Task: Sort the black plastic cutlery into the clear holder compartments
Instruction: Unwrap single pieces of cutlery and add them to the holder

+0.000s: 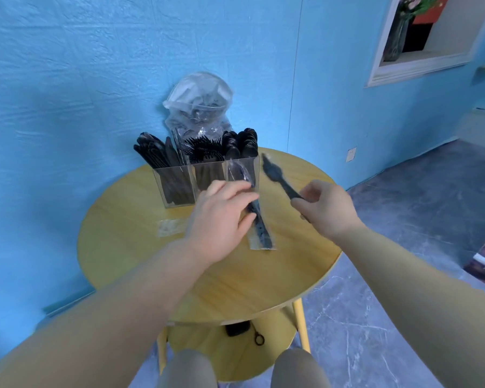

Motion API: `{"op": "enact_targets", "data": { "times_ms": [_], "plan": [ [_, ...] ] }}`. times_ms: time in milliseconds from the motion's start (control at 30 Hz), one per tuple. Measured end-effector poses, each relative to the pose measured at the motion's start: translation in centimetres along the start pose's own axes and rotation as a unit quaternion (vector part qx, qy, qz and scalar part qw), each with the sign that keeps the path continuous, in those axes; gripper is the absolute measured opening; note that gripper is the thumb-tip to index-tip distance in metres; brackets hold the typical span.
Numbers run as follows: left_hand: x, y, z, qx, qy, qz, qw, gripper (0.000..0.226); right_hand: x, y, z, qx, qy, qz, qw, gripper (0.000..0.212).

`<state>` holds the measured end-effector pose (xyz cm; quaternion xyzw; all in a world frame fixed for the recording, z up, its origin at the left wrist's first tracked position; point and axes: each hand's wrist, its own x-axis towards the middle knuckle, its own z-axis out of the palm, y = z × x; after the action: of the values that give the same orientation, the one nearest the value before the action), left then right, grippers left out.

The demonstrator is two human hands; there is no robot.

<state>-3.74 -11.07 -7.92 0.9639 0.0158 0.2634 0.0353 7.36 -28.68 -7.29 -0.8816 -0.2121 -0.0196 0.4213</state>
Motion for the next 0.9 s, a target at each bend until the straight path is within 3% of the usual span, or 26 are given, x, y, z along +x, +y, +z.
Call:
{"op": "enact_targets", "data": {
  "times_ms": [133, 267, 467, 700, 800, 900],
  "plan": [
    [-0.7, 0.4, -1.3, 0.073, 0.075, 0.023, 0.994, 0.043, -2.0, -2.7, 0.6, 0.043, -0.129, -0.104, 0.985, 0.016],
    [-3.4, -0.8, -0.8, 0.081, -0.001, -0.002, 0.997, 0.015, -3.5, -3.3, 3.5, 0.005, -0.154, -0.146, 0.977, 0.022],
    [-8.0, -2.5, -0.1, 0.031, -0.064, -0.092, 0.993, 0.019, -5.7, -1.4, 6.0, -0.093, -0.093, -0.187, 0.974, 0.004],
    [-8.3, -2.4, 0.8, 0.023, -0.066, -0.060, 0.996, 0.067, -6.1, -0.5, 6.9, -0.080, -0.084, -0.236, 0.965, 0.009],
    [-8.3, -2.5, 1.1, -0.025, -0.052, -0.068, 0.996, 0.066, -6.2, -0.3, 7.1, -0.084, -0.081, -0.263, 0.958, 0.009],
    [-8.4, -2.4, 1.1, -0.031, -0.040, -0.055, 0.997, 0.041, -6.0, 0.0, 7.1, -0.055, -0.050, -0.260, 0.963, 0.008]
  ]
}}
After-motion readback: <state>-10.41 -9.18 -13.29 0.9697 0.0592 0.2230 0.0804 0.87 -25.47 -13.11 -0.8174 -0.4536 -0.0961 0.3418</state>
